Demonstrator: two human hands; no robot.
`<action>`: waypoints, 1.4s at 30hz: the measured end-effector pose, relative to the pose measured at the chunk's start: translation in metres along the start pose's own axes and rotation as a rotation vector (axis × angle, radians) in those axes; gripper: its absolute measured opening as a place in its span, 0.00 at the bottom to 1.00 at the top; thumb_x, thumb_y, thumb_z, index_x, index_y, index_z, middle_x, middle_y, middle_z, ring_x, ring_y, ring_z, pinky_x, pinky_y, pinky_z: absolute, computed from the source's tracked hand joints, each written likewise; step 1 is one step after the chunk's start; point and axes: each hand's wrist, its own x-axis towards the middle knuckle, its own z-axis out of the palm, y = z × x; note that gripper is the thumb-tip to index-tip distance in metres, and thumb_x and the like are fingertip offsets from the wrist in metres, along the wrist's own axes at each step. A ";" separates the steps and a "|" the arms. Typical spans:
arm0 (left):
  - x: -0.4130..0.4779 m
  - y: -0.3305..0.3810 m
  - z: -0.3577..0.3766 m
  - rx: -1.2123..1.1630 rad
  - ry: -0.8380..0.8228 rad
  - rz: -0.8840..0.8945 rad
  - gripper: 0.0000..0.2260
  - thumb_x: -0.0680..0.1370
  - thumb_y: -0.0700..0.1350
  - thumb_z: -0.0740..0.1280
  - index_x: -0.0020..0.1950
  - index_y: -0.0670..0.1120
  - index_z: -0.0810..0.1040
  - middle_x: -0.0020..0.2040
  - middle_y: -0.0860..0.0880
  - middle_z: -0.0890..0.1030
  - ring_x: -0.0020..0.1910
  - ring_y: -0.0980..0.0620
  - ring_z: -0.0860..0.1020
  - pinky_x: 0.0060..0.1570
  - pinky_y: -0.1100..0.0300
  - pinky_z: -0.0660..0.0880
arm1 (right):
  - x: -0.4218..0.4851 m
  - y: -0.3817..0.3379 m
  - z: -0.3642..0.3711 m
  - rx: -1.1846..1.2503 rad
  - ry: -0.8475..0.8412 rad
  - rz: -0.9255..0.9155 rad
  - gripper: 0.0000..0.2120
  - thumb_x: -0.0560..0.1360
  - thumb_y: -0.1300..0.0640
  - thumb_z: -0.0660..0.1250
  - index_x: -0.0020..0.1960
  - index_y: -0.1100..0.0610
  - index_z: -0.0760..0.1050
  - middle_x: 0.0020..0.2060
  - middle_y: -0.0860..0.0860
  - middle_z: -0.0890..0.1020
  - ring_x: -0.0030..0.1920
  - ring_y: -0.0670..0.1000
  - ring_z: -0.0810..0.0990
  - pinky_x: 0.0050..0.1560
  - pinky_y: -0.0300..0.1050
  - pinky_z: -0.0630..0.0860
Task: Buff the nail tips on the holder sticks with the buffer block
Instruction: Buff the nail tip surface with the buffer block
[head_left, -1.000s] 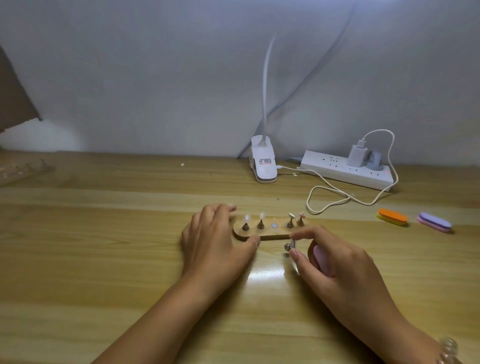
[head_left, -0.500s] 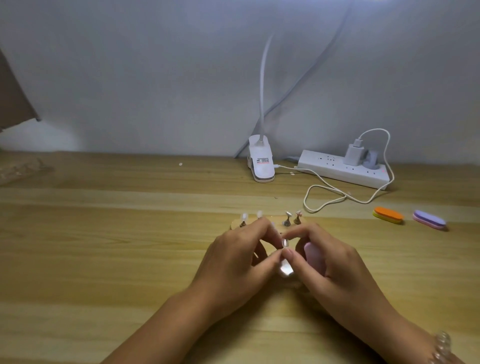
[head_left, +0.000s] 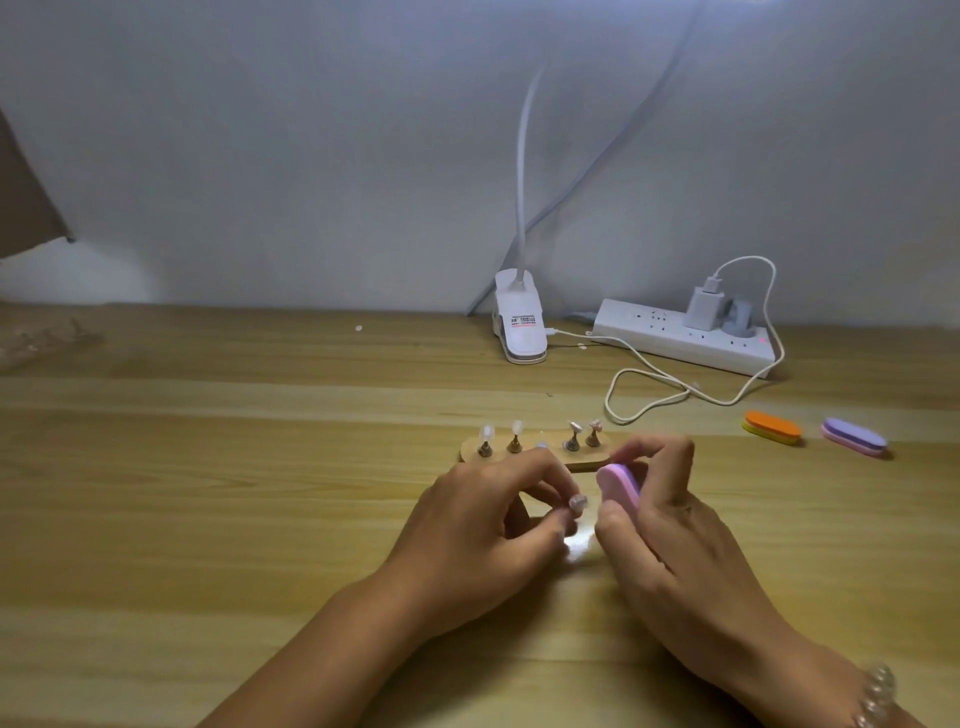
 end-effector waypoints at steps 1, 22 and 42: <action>0.000 0.000 0.000 0.011 -0.007 0.011 0.04 0.77 0.50 0.68 0.50 0.57 0.78 0.45 0.61 0.83 0.30 0.60 0.78 0.32 0.64 0.67 | -0.001 0.000 0.001 -0.006 -0.018 -0.004 0.10 0.73 0.45 0.51 0.51 0.45 0.54 0.40 0.43 0.74 0.37 0.50 0.77 0.38 0.52 0.72; 0.000 -0.005 -0.003 0.037 0.124 -0.091 0.07 0.77 0.51 0.64 0.51 0.57 0.82 0.44 0.64 0.83 0.27 0.64 0.73 0.32 0.65 0.64 | 0.003 0.003 0.002 -0.114 -0.053 -0.175 0.23 0.80 0.47 0.61 0.74 0.41 0.64 0.60 0.35 0.75 0.46 0.36 0.76 0.45 0.47 0.77; 0.004 -0.007 -0.007 -0.138 -0.049 -0.159 0.10 0.76 0.52 0.65 0.50 0.53 0.84 0.43 0.58 0.83 0.36 0.63 0.75 0.39 0.59 0.71 | 0.001 0.000 0.002 -0.059 0.039 -0.135 0.16 0.68 0.40 0.68 0.53 0.45 0.76 0.43 0.39 0.78 0.35 0.36 0.73 0.35 0.35 0.69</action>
